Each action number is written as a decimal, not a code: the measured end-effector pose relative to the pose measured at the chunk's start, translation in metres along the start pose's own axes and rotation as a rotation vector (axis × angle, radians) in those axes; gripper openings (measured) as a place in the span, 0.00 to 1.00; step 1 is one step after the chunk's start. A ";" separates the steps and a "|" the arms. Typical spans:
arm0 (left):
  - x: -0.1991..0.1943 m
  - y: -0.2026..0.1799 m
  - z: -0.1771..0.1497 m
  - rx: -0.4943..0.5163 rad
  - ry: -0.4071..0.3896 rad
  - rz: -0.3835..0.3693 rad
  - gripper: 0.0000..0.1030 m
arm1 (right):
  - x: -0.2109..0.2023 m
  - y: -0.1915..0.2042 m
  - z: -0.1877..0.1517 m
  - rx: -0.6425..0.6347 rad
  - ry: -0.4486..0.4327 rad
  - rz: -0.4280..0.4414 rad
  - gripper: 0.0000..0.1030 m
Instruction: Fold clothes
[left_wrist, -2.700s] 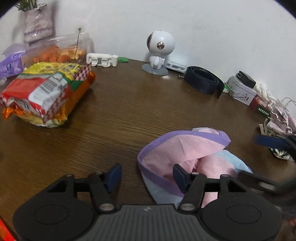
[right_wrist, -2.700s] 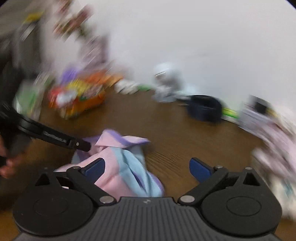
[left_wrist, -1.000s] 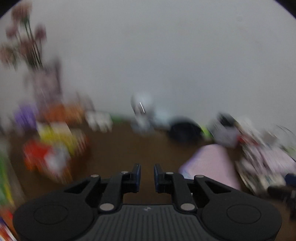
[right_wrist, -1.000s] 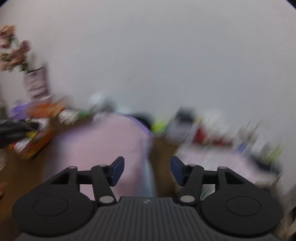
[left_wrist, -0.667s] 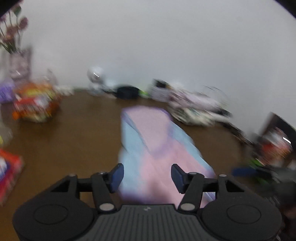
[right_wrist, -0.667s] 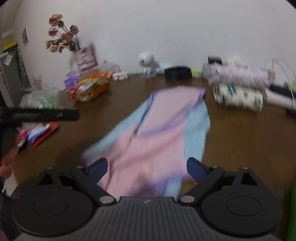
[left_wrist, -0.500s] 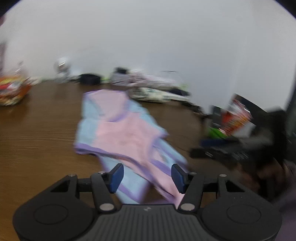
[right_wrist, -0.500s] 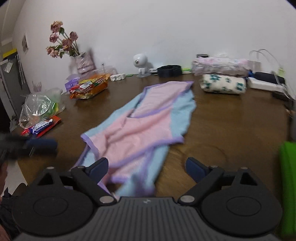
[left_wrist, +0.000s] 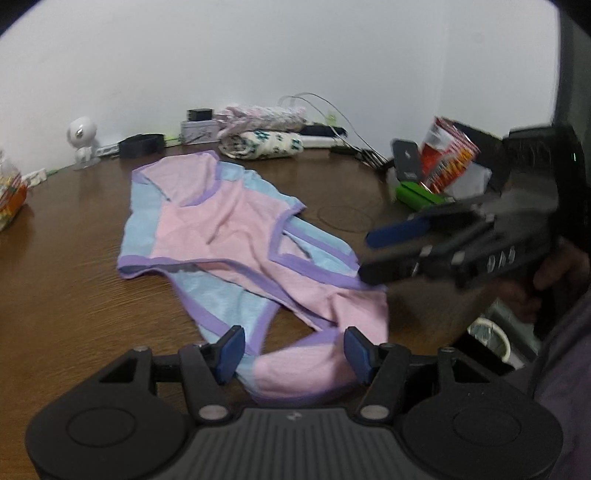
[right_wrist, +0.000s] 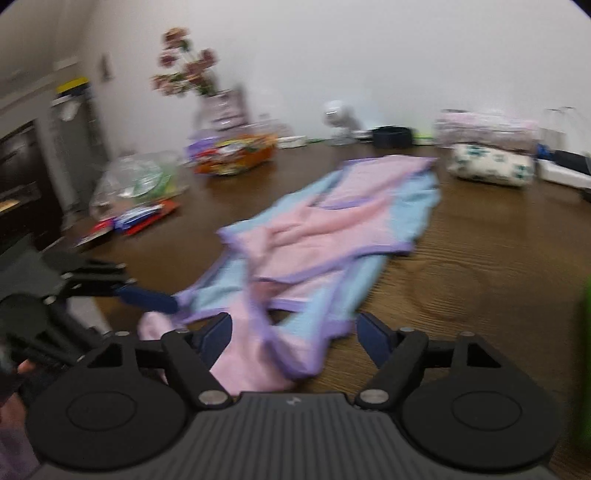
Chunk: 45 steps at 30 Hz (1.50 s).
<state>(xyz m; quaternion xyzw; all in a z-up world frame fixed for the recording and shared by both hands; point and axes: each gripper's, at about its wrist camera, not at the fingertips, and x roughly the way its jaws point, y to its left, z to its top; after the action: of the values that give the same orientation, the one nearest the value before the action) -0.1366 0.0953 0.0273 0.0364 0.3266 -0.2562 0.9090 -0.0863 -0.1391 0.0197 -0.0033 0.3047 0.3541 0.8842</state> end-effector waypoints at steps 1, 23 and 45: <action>0.004 0.002 0.000 -0.013 0.006 0.000 0.57 | 0.008 0.002 0.003 -0.009 0.009 0.019 0.61; 0.002 -0.003 0.009 -0.019 -0.041 0.037 0.60 | 0.014 -0.062 0.029 0.309 -0.157 -0.203 0.09; 0.027 0.016 0.018 -0.151 -0.007 0.088 0.15 | -0.026 0.012 -0.029 -0.124 0.020 0.000 0.48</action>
<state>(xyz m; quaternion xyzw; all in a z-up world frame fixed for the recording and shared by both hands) -0.1013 0.0929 0.0235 -0.0190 0.3398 -0.1906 0.9208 -0.1243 -0.1527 0.0133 -0.0617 0.2909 0.3721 0.8793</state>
